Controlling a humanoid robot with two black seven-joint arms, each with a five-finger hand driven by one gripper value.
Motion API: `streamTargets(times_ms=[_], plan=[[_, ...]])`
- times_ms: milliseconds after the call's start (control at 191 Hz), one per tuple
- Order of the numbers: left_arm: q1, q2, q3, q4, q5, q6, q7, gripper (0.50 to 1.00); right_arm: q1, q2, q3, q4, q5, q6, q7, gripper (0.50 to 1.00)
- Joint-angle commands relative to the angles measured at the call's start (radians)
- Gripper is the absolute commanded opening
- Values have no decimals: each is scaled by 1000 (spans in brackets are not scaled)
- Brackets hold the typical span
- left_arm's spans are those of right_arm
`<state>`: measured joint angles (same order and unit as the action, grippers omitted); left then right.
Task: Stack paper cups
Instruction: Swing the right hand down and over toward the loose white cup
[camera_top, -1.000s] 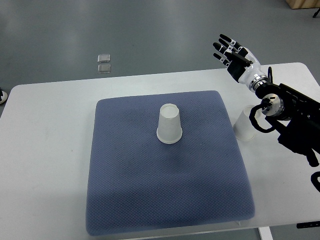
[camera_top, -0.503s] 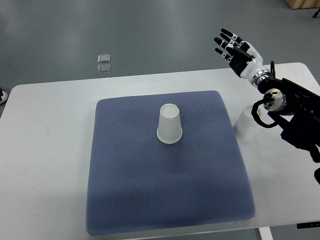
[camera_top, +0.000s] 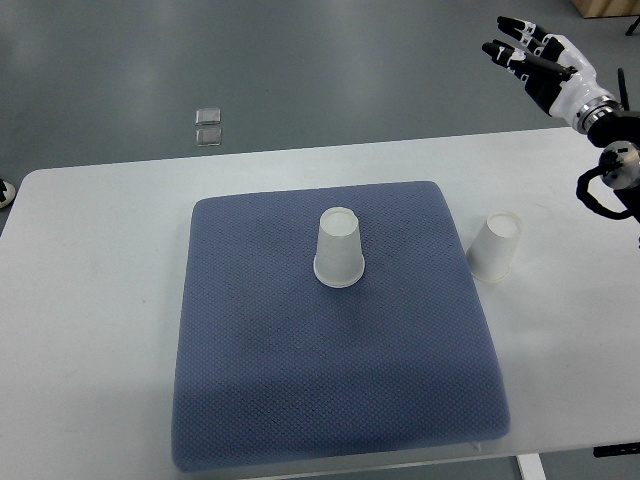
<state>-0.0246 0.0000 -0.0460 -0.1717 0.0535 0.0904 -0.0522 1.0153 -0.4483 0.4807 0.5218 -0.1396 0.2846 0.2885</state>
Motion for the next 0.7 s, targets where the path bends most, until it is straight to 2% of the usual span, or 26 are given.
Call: streamTargets(times_ms=[0,89,188,314,476,586,696], plan=[[0,0,0,0,0,0,0,1000,39,-90,-57,17,-93,91,0,909],[0,0,0,0,0,-1,0,1000,63,-185,-105,78,-190,169,0,909],[0,0,0,0,-1,0,0,1000,94,-265,-152,170,-344,202,6,911],[0,0,0,0,0,0,0,1000,100,-377,-168,342,-583,238,14,911],[0,0,0,0,0,0,0,1000,100,-471,-178,552,-863,237,15,909],[0,0,0,0,0,-1,0,1000,100,-497,-215,641,-1006,223,15,909],[0,0,0,1,0,0,0,1000,98,-484,-249,687,-1150,140,15,907]])
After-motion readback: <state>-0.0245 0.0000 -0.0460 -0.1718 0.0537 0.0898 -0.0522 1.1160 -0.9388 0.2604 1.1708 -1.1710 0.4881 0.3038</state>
